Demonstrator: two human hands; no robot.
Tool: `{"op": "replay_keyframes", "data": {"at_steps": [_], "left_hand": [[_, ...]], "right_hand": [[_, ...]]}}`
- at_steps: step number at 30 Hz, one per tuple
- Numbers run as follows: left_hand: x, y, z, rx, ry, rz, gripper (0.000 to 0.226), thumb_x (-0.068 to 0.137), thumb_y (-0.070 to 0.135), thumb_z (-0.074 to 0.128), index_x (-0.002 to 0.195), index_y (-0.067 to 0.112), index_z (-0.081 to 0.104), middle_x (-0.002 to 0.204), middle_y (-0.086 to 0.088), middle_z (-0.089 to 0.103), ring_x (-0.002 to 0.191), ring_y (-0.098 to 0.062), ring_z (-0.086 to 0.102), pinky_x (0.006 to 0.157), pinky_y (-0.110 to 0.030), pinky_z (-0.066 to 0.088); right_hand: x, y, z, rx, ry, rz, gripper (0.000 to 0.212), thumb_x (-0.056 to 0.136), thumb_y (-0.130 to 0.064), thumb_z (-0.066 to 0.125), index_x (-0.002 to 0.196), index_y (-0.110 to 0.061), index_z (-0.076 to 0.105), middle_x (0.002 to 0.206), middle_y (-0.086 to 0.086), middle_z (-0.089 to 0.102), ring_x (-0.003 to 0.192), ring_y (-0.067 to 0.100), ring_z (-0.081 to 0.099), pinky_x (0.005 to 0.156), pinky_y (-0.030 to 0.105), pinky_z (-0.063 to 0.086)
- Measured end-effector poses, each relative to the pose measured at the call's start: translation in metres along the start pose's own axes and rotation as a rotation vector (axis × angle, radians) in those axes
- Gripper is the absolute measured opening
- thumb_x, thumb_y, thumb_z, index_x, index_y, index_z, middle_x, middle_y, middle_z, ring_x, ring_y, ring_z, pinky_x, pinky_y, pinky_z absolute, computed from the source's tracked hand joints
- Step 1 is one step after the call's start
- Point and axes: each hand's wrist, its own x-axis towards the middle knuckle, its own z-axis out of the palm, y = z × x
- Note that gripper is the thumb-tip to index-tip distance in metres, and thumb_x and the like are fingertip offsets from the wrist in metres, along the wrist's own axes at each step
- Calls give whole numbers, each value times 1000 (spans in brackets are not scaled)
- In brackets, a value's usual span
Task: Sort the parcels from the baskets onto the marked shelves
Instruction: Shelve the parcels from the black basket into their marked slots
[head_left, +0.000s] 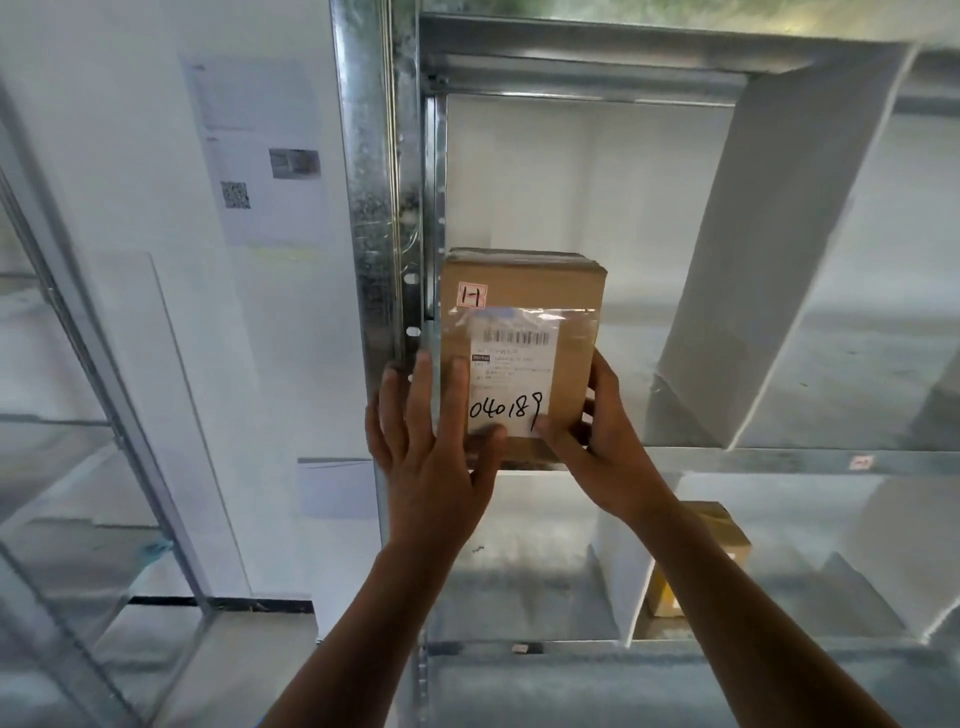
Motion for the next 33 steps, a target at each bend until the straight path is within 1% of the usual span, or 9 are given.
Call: {"op": "replay_keyframes", "data": {"at_steps": [3, 8, 14, 20, 23, 25, 28, 30, 33], "left_hand": [[-2, -3, 9, 69, 11, 8, 85, 94, 58, 62, 162, 24, 23, 172, -9, 9, 157, -41, 8, 123, -64, 11], [0, -7, 18, 146, 6, 26, 89, 94, 60, 61, 164, 32, 13, 172, -6, 6, 157, -42, 4, 121, -67, 11], [2, -3, 27, 251, 15, -39, 81, 94, 62, 59, 161, 27, 30, 172, -9, 9, 157, -42, 3, 121, -67, 12], [4, 7, 21, 305, -25, -112, 82, 92, 63, 62, 159, 26, 35, 172, -12, 5, 157, -41, 1, 122, -65, 11], [-5, 15, 13, 293, -53, -142, 79, 95, 59, 61, 160, 25, 34, 172, -11, 5, 158, -39, 0, 122, -64, 14], [-17, 21, 6, 273, -118, -198, 78, 97, 59, 55, 162, 27, 27, 173, -6, 1, 158, -33, -3, 123, -62, 14], [-52, 25, -8, 285, -203, -273, 78, 96, 61, 47, 163, 30, 22, 173, 0, 0, 159, -27, -4, 125, -58, 13], [-86, 21, -21, 299, -244, -331, 75, 97, 64, 44, 162, 32, 23, 173, 4, 1, 159, -25, -3, 125, -56, 11], [-149, 12, -46, 354, -352, -454, 70, 99, 71, 33, 161, 37, 23, 172, 8, 6, 159, -25, 2, 123, -59, 14]], "right_hand": [[8, 8, -4, -33, -24, 2, 87, 93, -47, 76, 159, -41, 20, 155, -16, 44, 138, 12, 53, 91, 33, 62], [24, 17, -10, -36, -90, 30, 91, 89, -47, 78, 159, -41, 20, 154, -9, 43, 138, 23, 53, 94, 48, 62], [36, 24, -9, -128, -105, 48, 88, 95, -34, 74, 159, -43, 14, 159, -2, 38, 142, 27, 49, 98, 54, 59], [27, 22, -14, -289, -101, 51, 78, 98, -44, 66, 157, -42, 15, 158, 3, 42, 139, 25, 51, 101, 49, 59], [7, 20, -19, -500, -65, -8, 64, 101, -51, 54, 156, -28, 28, 147, 5, 54, 123, 23, 58, 102, 46, 56], [-15, 22, -20, -593, -65, -71, 62, 100, -50, 49, 152, -18, 40, 141, 6, 60, 127, 25, 57, 117, 52, 43], [-55, 30, -14, -649, -97, -167, 60, 98, -47, 53, 148, -14, 51, 153, 10, 53, 150, 30, 40, 129, 52, 16], [-85, 40, -4, -576, -163, -195, 58, 99, -47, 52, 148, -15, 52, 161, 10, 44, 156, 28, 28, 131, 47, 12], [-126, 64, 22, -494, -364, -151, 59, 99, -47, 47, 148, -12, 52, 160, 13, 45, 157, 30, 27, 130, 50, 11]]}}
